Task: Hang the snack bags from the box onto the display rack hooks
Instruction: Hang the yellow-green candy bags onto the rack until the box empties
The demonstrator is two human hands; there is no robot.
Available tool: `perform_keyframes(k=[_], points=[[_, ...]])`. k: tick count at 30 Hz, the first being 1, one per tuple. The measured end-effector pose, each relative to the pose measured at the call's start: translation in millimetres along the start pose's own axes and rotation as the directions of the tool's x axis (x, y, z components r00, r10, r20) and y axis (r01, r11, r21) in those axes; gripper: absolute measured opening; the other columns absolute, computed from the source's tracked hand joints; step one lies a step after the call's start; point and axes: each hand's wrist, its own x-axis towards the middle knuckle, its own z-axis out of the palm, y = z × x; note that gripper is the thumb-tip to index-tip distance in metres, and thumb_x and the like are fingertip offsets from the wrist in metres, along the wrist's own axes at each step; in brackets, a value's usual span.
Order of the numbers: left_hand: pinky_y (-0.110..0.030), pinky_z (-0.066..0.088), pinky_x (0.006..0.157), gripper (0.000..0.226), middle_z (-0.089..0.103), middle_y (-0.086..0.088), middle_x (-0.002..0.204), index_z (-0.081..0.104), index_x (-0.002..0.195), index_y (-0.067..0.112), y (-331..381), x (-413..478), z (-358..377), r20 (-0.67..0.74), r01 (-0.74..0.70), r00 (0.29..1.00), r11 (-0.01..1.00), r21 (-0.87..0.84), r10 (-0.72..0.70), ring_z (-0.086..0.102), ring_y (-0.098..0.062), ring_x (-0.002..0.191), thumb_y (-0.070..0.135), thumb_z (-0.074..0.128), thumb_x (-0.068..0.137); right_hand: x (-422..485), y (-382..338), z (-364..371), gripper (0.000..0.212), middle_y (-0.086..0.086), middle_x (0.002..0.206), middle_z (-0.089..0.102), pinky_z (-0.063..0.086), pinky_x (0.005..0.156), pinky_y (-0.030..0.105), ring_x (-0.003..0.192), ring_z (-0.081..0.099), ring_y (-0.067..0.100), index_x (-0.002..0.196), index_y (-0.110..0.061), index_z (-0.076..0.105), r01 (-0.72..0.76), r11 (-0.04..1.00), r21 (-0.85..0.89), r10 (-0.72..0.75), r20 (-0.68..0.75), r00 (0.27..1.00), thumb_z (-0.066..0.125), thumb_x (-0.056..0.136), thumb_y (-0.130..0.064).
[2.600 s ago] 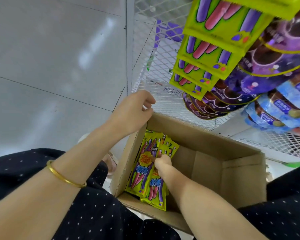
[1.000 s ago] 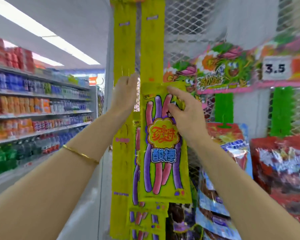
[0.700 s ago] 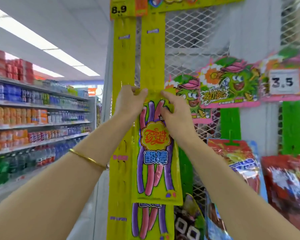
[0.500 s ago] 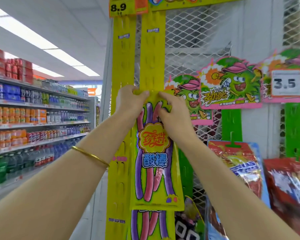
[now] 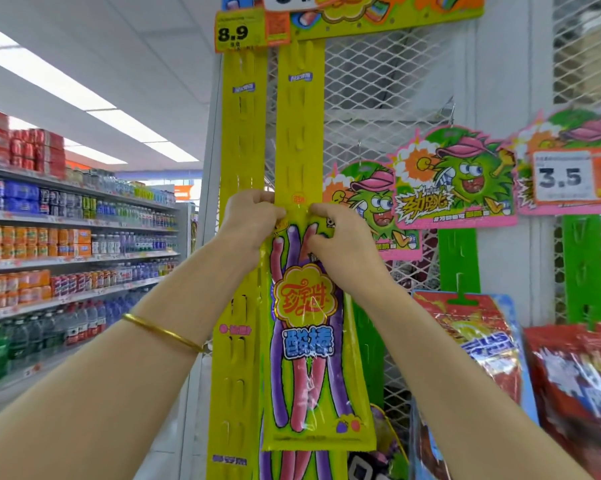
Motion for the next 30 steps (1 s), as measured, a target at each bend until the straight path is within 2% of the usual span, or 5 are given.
perform_keyframes(k=[5, 11, 16, 21, 30], points=[[-0.024, 0.037, 0.053, 0.033, 0.06, -0.011, 0.1, 0.057, 0.114, 0.011, -4, -7, -2, 0.006, -0.082, 0.997, 0.994, 0.076, 0.082, 0.054, -0.019, 0.08, 0.0, 0.06, 0.084, -6, -4, -3, 0.047, 0.008, 0.133, 0.048, 0.04, 0.09, 0.025, 0.119, 0.046, 0.021, 0.134, -0.011, 0.044, 0.018, 0.993, -0.112, -0.016, 0.023, 1.0, 0.056, 0.089, -0.008], [-0.007, 0.041, 0.045, 0.032, 0.05, 0.0, 0.099, 0.049, 0.116, 0.014, -13, -19, -7, -0.029, -0.246, 0.966, 0.948, 0.203, 0.257, 0.048, -0.003, 0.07, 0.005, 0.059, 0.087, -20, -6, 4, 0.033, 0.005, 0.117, 0.059, 0.046, 0.078, 0.039, 0.103, 0.056, 0.027, 0.123, -0.018, 0.043, 0.007, 0.957, -0.292, -0.046, -0.126, 0.991, 0.055, 0.092, -0.015], [-0.024, 0.042, 0.062, 0.032, 0.05, -0.004, 0.096, 0.048, 0.119, 0.013, -23, -24, -13, -0.077, -0.272, 0.946, 0.902, 0.336, 0.315, 0.048, -0.008, 0.072, 0.006, 0.056, 0.09, -17, 0, 6, 0.033, 0.007, 0.107, 0.063, 0.048, 0.075, 0.041, 0.098, 0.055, 0.029, 0.12, -0.019, 0.042, 0.033, 0.934, -0.355, -0.073, -0.1, 0.992, 0.056, 0.091, -0.013], [-0.013, 0.036, 0.057, 0.033, 0.051, -0.004, 0.1, 0.048, 0.121, 0.013, -26, -30, -15, -0.089, -0.259, 0.945, 0.886, 0.385, 0.315, 0.048, -0.007, 0.073, 0.004, 0.054, 0.09, -23, 6, 7, 0.031, 0.008, 0.097, 0.061, 0.043, 0.072, 0.037, 0.101, 0.046, 0.027, 0.119, -0.017, 0.043, 0.057, 0.921, -0.385, -0.094, -0.079, 0.992, 0.057, 0.092, -0.017], [-0.027, 0.044, 0.072, 0.037, 0.052, -0.007, 0.115, 0.047, 0.123, 0.014, -28, -56, -33, -0.071, -0.26, 0.945, 0.864, 0.432, 0.32, 0.053, -0.014, 0.089, 0.012, 0.059, 0.089, -35, -1, 3, 0.039, 0.007, 0.115, 0.05, 0.043, 0.08, 0.034, 0.104, 0.047, 0.024, 0.123, -0.017, 0.045, 0.019, 0.939, -0.342, -0.083, -0.173, 0.981, 0.062, 0.088, -0.014]])
